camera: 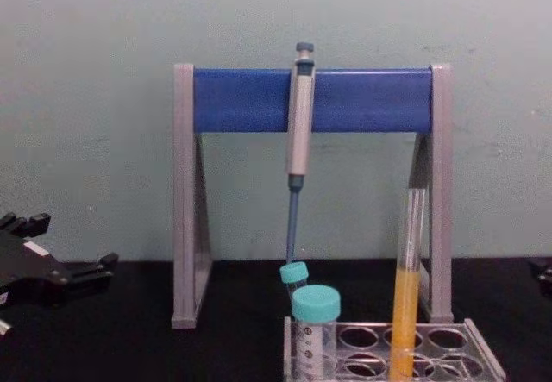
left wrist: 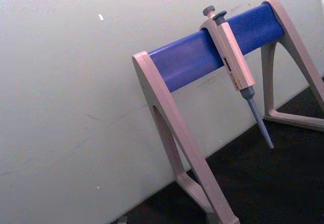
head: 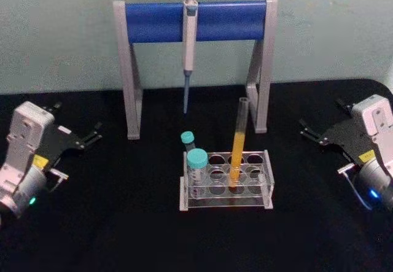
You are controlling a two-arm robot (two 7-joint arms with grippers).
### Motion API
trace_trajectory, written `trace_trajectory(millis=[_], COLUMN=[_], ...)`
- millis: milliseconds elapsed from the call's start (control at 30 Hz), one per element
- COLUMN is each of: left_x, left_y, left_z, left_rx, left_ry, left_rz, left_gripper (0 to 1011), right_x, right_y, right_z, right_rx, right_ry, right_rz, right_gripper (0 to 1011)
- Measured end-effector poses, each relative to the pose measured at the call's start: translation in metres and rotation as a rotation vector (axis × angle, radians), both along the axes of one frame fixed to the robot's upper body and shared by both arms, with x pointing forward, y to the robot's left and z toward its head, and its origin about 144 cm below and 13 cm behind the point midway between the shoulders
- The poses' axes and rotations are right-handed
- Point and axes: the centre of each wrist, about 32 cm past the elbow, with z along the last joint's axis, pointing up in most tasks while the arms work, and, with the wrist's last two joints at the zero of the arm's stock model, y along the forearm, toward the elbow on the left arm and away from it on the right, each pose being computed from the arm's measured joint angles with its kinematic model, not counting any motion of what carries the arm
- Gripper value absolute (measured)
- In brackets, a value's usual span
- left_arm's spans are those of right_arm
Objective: Pick up the test tube from the test tube rack, shake it, then place it back into the test tube rack.
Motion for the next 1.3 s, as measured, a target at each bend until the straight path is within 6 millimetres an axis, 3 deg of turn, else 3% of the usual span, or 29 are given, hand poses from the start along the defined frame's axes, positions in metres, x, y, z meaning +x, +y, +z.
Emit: trace_trajectory(millis=[1300], left_x=[0.0000], left_y=[0.0000], left_z=[0.0000], left_rx=[0.000], left_ry=[0.000], left_rz=[0.000], left_gripper=[1001], right_x=[0.0000], right_y=[0.0000], right_z=[0.0000], right_rx=[0.000], right_ry=[0.000], right_rz=[0.000], right_gripper=[1000])
